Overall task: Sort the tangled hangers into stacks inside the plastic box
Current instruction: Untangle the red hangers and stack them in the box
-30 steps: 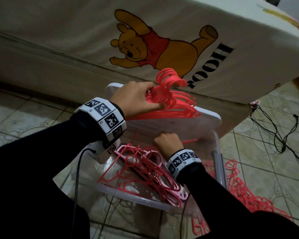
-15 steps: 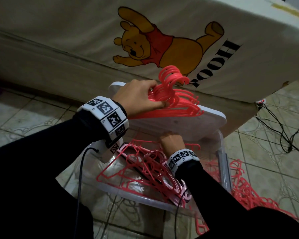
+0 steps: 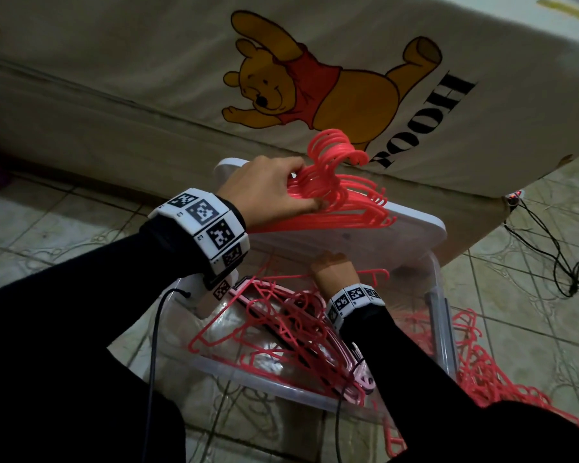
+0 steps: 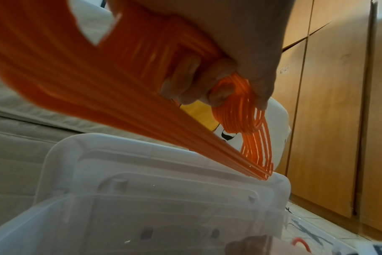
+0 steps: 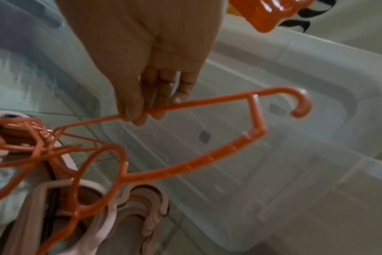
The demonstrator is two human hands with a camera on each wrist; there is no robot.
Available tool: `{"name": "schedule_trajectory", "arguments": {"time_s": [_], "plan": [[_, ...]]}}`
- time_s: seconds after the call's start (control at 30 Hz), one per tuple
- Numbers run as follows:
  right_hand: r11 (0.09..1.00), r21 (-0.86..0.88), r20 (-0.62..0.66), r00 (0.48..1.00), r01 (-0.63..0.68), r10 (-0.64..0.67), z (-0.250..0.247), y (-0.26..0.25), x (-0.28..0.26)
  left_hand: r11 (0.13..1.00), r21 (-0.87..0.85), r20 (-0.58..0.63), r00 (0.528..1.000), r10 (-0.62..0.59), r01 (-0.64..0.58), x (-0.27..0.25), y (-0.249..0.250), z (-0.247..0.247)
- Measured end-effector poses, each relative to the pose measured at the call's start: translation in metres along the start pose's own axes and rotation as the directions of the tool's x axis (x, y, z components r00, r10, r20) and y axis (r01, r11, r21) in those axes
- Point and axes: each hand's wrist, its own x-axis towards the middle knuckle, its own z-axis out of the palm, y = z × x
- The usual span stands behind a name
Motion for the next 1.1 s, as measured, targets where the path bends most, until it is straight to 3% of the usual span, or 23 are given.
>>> {"name": "schedule_trajectory", "arguments": {"time_s": [0.07, 0.3, 0.4, 0.53, 0.73, 0.87, 1.03, 1.1], "plan": [[0.996, 0.066, -0.063, 0.996, -0.059, 0.063, 0.0, 0.002, -0.001, 1.0, -0.002, 0.004, 1.0, -0.009, 0.009, 0.0, -0.002, 0.0], [0.958, 0.158, -0.041, 0.968, -0.24, 0.249, 0.001, 0.047, -0.006, 0.996, -0.084, 0.022, 0.999, -0.04, 0.041, 0.004, -0.003, -0.003], [0.926, 0.248, 0.044, 0.958, -0.286, 0.284, -0.01, 0.065, -0.018, 0.976, -0.212, 0.009, 0.998, -0.057, 0.057, 0.007, 0.001, -0.005], [0.857, 0.451, 0.167, 0.967, -0.247, 0.191, -0.025, 0.074, -0.037, 0.953, -0.291, -0.035, 0.995, -0.097, 0.083, 0.011, 0.004, -0.009], [0.805, 0.59, 0.095, 0.995, -0.065, 0.01, -0.05, 0.063, -0.072, 0.966, -0.228, 0.018, 0.993, -0.119, 0.12, 0.013, 0.001, -0.011], [0.855, 0.519, 0.005, 1.0, -0.01, 0.008, -0.055, 0.049, -0.084, 0.965, -0.216, 0.035, 0.989, -0.144, 0.148, 0.012, -0.001, -0.01], [0.973, 0.226, -0.249, 0.968, 0.057, 0.001, -0.054, 0.036, -0.092, 0.964, -0.227, 0.006, 0.989, -0.145, 0.143, 0.012, -0.001, -0.015], [0.97, 0.24, -0.238, 0.971, 0.032, 0.027, -0.051, 0.037, -0.093, 0.966, -0.225, -0.019, 0.99, -0.137, 0.129, 0.011, 0.0, -0.016]]}}
